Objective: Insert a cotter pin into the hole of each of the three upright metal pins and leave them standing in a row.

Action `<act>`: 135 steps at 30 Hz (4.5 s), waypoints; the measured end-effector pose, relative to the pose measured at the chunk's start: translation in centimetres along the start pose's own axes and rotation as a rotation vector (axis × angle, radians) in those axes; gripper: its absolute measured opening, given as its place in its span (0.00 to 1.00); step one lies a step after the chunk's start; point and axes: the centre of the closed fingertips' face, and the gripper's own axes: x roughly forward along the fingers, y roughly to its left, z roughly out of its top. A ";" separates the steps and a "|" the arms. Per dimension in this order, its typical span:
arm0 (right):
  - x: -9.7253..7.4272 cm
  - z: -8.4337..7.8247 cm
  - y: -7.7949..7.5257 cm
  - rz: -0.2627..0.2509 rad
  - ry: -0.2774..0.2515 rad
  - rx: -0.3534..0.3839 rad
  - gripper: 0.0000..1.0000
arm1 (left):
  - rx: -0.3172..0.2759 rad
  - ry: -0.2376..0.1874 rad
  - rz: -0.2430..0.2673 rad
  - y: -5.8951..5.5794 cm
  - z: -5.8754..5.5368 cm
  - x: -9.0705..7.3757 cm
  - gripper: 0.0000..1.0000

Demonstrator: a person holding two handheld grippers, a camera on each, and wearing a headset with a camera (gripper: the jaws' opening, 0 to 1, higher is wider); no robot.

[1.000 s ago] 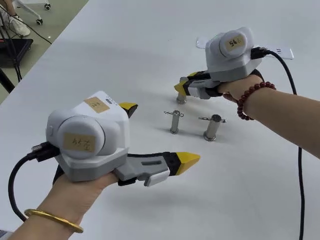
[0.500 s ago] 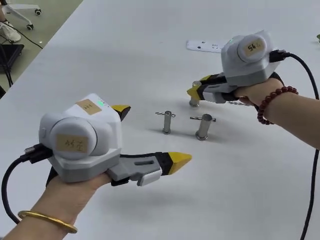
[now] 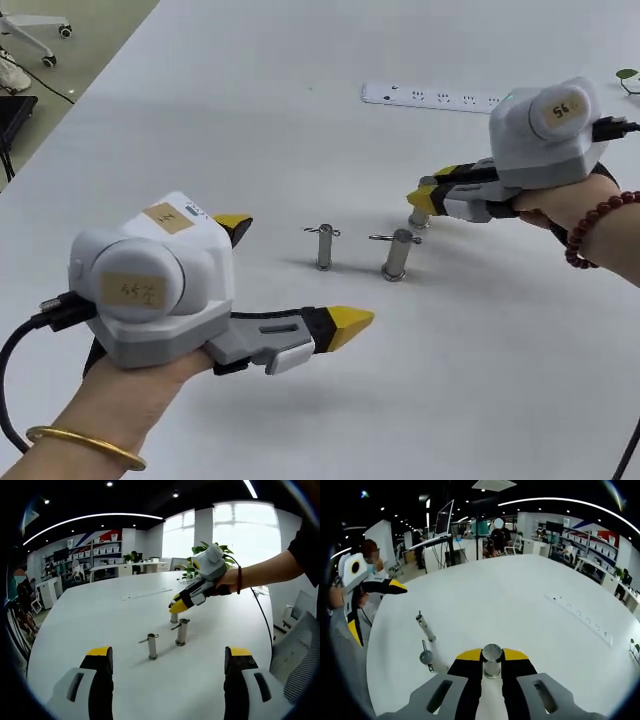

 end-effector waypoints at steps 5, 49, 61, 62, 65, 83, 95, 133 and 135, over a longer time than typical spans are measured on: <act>-1.5 -1.2 0.2 -0.006 0.001 0.006 0.08 | -0.002 0.005 -0.001 0.0 -0.2 0.1 0.92; -4.8 -4.5 8.6 0.012 -0.012 0.061 0.09 | 0.005 -0.013 -0.011 -0.4 0.4 -0.1 0.90; -3.9 -3.8 10.0 0.019 -0.027 0.043 0.09 | 0.011 -0.011 -0.017 -0.6 0.5 -0.1 0.90; -3.8 -3.8 10.0 0.018 -0.030 0.039 0.09 | 0.010 -0.010 -0.017 -0.6 0.5 -0.1 0.90; -3.7 -3.9 9.9 0.013 -0.033 0.024 0.09 | 0.012 -0.009 -0.020 -0.6 0.4 -0.1 0.90; -3.7 -4.6 9.9 0.028 -0.023 0.066 0.14 | 0.015 0.005 -0.019 -0.5 0.2 0.0 0.90; -5.7 -2.6 9.8 0.077 -0.063 0.116 0.19 | 0.016 0.001 -0.026 -0.8 0.3 0.0 0.91; -4.1 -4.2 -3.4 0.009 0.229 -0.003 0.17 | -0.003 -0.020 -0.013 -0.6 0.6 -0.2 0.99; -3.8 -4.5 -3.9 0.014 0.251 -0.019 0.16 | -0.002 -0.018 -0.008 -0.4 0.5 -0.2 0.99</act>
